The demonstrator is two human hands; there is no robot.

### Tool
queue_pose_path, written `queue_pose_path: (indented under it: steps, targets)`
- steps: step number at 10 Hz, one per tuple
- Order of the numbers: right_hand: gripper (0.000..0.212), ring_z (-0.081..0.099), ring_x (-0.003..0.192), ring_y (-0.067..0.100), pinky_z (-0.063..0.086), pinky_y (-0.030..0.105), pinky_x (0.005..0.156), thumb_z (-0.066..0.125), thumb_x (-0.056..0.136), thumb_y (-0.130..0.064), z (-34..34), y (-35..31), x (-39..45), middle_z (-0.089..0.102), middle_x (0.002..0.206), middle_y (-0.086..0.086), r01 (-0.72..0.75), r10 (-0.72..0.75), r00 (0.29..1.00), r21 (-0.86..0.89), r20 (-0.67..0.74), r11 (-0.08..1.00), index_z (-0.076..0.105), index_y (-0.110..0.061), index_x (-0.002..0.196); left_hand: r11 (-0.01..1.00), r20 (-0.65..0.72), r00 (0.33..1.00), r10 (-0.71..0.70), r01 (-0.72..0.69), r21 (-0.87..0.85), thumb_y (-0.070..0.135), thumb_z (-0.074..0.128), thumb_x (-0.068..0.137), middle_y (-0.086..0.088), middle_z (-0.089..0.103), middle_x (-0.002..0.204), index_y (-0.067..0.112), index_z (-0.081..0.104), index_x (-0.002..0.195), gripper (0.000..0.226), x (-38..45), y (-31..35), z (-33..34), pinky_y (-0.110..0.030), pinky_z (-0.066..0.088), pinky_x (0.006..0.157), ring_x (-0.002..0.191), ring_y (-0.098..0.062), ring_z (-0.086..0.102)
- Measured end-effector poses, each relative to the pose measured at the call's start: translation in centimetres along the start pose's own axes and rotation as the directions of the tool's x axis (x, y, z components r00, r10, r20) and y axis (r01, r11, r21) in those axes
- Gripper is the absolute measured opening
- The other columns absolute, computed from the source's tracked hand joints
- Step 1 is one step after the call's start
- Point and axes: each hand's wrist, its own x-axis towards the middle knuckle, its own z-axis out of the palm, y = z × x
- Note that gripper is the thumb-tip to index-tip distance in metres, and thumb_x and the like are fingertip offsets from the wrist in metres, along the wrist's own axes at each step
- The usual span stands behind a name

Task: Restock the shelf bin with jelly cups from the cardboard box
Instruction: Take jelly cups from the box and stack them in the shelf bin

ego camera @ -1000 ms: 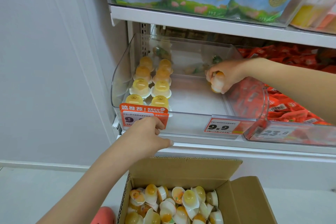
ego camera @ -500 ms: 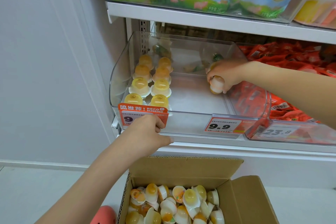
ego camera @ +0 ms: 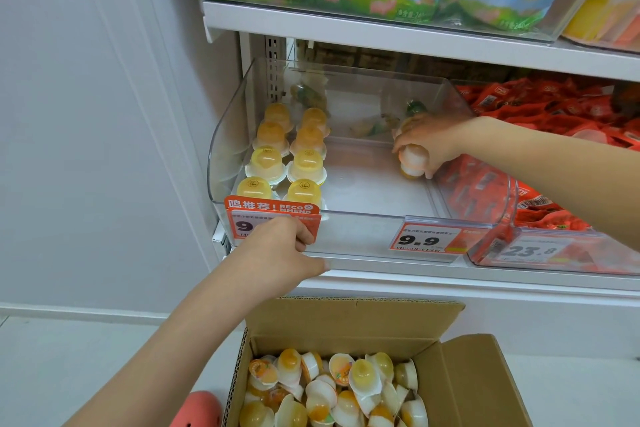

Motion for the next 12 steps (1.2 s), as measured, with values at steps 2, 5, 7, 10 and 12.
queue_pose_path:
  steps: [2,5,7,10,12]
  targets:
    - [0.046,0.055,0.107,0.030,0.046,0.042,0.089,0.074,0.077,-0.024,0.0,-0.3,-0.8,0.058,0.120,0.008,-0.026,0.026,0.999,0.017,-0.034,1.000,0.058,-0.028,0.120,1.000,0.015,1.000,-0.009,0.009,0.011,0.036,0.076,0.077,0.005,0.058,0.110,0.019,0.057,0.120,0.050,-0.2,-0.1,0.1,-0.025,0.048,0.092,0.102,-0.009,0.056]
    - [0.022,0.053,0.086,0.021,0.041,0.030,0.079,0.057,0.084,-0.004,2.3,-3.6,-13.3,0.063,0.091,0.004,0.121,0.125,0.795,0.357,-0.593,0.926,0.063,-0.012,0.104,0.994,0.160,0.987,-0.025,0.008,0.109,0.033,0.074,0.078,0.001,0.057,0.114,0.019,0.058,0.115,0.043,-2.2,-0.6,2.5,-0.026,0.048,0.083,0.105,-0.015,0.057]
    - [0.017,0.049,0.087,0.017,0.036,0.023,0.073,0.055,0.085,-0.008,14.2,-11.1,-21.9,0.062,0.090,0.001,0.243,-0.034,0.864,0.356,-0.502,0.902,0.064,-0.009,0.100,0.967,0.276,0.956,-0.101,0.030,0.252,0.023,0.071,0.080,-0.002,0.060,0.107,0.015,0.060,0.109,0.033,-2.7,-5.0,10.4,-0.032,0.050,0.087,0.099,-0.019,0.058]
    - [0.063,0.042,0.125,0.027,0.046,0.037,0.091,0.060,0.088,-0.016,33.2,-17.8,-19.8,0.042,0.141,0.004,-0.195,0.023,0.947,0.520,0.319,0.832,0.030,-0.023,0.143,0.741,0.319,0.936,-0.148,-0.108,0.662,0.011,0.053,0.090,-0.004,0.040,0.140,0.017,0.043,0.133,0.045,-5.0,-16.3,23.0,-0.036,0.040,0.095,0.131,-0.024,0.034]
    - [0.058,0.036,0.129,0.028,0.041,0.043,0.098,0.058,0.091,-0.031,36.3,-18.9,-15.3,0.043,0.141,0.005,-0.247,0.118,0.957,0.537,0.264,0.807,0.033,-0.022,0.143,0.734,0.317,0.944,-0.092,-0.151,0.662,0.018,0.061,0.087,-0.002,0.032,0.145,0.016,0.034,0.142,0.061,-3.0,-18.8,26.8,-0.034,0.028,0.108,0.135,-0.023,0.026]
